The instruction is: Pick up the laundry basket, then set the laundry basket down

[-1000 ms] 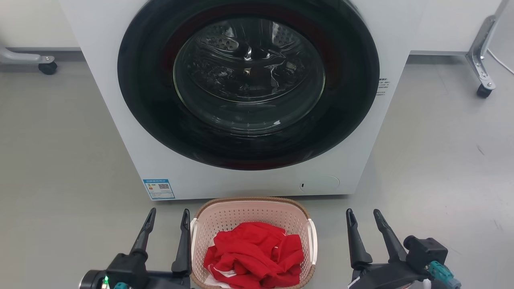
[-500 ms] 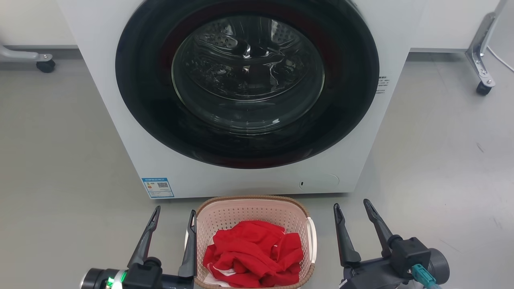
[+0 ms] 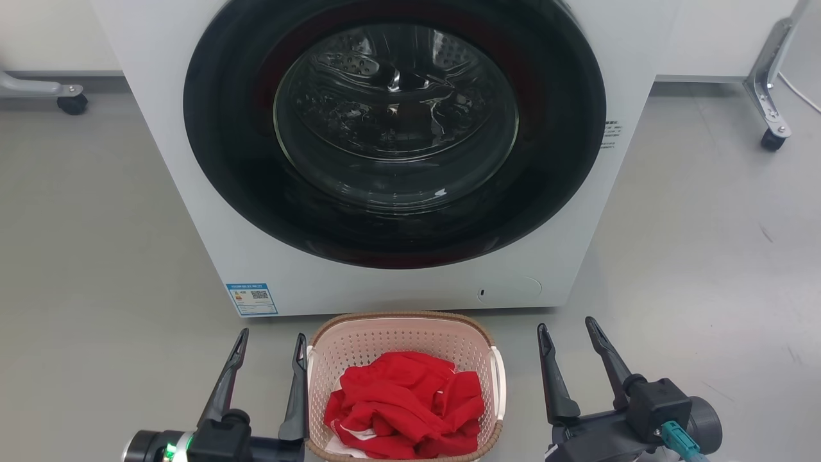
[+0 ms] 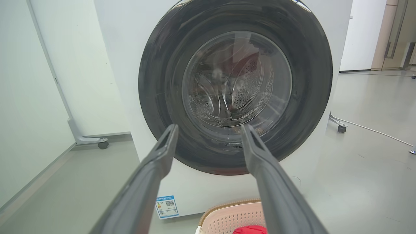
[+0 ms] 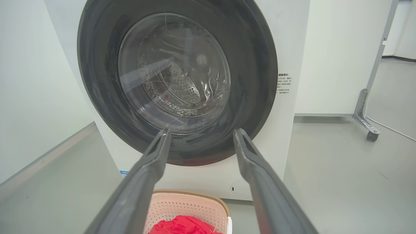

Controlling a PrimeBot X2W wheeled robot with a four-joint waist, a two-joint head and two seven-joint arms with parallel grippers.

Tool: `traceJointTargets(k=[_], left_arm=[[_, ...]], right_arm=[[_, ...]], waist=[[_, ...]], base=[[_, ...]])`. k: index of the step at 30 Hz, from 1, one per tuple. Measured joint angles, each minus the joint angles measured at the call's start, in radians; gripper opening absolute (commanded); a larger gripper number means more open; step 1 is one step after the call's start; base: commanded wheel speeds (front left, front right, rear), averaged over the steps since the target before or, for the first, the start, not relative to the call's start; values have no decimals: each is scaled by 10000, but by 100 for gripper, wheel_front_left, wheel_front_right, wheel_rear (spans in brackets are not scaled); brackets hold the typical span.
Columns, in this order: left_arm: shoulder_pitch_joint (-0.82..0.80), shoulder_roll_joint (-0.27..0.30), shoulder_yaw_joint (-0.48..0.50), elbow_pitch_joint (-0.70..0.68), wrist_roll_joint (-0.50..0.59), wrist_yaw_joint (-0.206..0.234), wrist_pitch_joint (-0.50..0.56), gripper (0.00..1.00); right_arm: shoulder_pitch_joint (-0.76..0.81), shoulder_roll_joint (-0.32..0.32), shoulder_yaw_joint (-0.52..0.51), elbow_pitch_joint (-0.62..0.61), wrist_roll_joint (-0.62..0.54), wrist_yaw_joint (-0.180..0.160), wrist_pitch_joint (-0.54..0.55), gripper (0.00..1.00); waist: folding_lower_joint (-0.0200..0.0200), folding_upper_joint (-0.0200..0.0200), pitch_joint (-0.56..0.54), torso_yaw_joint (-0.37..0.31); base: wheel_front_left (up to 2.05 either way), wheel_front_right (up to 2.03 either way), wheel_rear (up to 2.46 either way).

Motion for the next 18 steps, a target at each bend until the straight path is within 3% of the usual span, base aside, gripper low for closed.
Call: traceJointTargets(k=[18], left_arm=[[181, -40, 29, -105, -2, 0, 0, 100]], right_arm=[[33, 2, -61, -284, -2, -6, 0, 100]], waist=[[0, 1, 363, -2]], base=[[0, 0, 0]])
